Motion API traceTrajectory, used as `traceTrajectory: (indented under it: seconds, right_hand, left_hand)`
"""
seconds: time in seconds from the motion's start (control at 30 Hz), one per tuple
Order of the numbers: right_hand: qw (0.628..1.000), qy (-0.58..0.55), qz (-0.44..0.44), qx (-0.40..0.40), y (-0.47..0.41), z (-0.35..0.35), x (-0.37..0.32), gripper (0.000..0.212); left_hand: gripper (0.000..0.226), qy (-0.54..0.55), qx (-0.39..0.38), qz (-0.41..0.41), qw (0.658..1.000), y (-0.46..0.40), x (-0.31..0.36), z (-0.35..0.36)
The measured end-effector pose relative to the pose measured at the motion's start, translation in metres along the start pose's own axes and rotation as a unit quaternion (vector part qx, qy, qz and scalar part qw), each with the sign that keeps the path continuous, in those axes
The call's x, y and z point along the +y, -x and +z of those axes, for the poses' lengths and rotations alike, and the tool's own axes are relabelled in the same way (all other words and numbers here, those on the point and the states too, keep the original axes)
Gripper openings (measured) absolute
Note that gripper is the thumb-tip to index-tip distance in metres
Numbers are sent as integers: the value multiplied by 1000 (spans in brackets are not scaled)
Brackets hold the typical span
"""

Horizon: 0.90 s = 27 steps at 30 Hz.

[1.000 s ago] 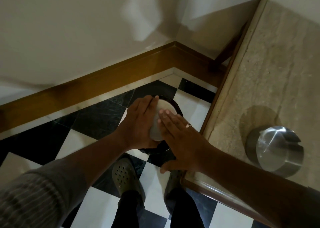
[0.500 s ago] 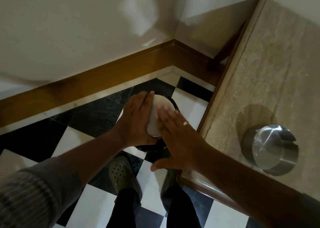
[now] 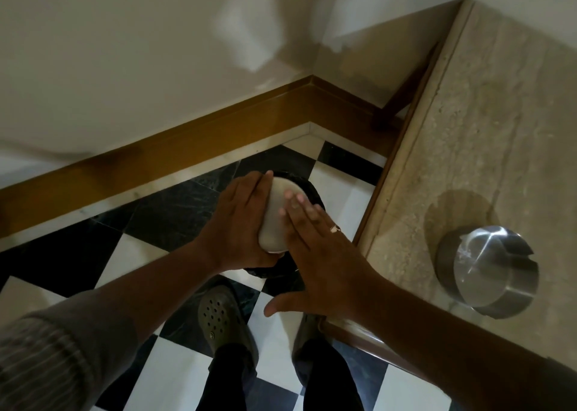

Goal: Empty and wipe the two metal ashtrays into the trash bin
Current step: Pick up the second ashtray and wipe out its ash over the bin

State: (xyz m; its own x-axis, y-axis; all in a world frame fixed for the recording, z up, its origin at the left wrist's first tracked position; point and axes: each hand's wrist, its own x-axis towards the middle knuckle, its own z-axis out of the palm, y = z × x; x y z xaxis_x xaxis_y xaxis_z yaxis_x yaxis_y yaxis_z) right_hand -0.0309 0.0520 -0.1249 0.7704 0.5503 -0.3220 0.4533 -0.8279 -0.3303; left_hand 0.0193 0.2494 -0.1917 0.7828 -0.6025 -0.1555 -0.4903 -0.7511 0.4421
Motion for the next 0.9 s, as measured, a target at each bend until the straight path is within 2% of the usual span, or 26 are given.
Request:
traceTrajectory:
  seconds: [0.07, 0.13, 0.17, 0.27, 0.3, 0.33, 0.43, 0.47, 0.5, 0.6, 0.67, 0.77, 0.83, 0.9]
  right_hand:
    - [996, 8, 3, 89, 0, -13, -5, 129]
    - [992, 14, 7, 125, 1, -16, -6, 127]
    - [994, 20, 5, 104, 1, -13, -5, 126]
    - [999, 18, -13, -32, 4, 3, -1, 127]
    - [999, 16, -14, -43, 5, 5, -2, 126]
    - [999, 14, -15, -29, 5, 3, -3, 125]
    - [995, 10, -8, 99, 8, -18, -12, 123]
    - [994, 12, -4, 112, 10, -19, -12, 122]
    - [995, 19, -2, 95, 12, -18, -9, 123]
    - [997, 54, -28, -39, 15, 0, 4, 131]
    - [995, 72, -36, -56, 14, 5, 8, 131]
    - [998, 59, -15, 3, 12, -5, 10, 111]
    - [999, 20, -12, 23, 10, -7, 15, 90]
    - [998, -46, -13, 29, 8, -14, 22, 79]
  left_hand:
    - [122, 8, 7, -14, 1000, 1, 1, 0]
    - [123, 16, 8, -21, 1000, -3, 6, -2]
    - [123, 19, 9, -22, 1000, -6, 8, -4]
    - [123, 12, -4, -14, 1000, -9, 13, -5]
    - [122, 6, -12, -10, 1000, -7, 13, -3]
    - [120, 3, -9, -6, 1000, -5, 12, 0]
    - [116, 3, 14, -1, 1000, -1, 9, 5]
    - [117, 8, 19, 0, 1000, -1, 10, 5]
    - [119, 11, 22, 3, 1000, -1, 12, 3]
    - [125, 11, 22, 16, 1000, -3, 14, -5]
    - [124, 17, 42, 19, 999, 1, 11, -7]
    - [127, 19, 46, 6, 999, 6, 10, -10]
    - [130, 48, 0, -24, 999, 5, 15, -19]
    - [126, 122, -59, -93, 986, 1, 20, -33]
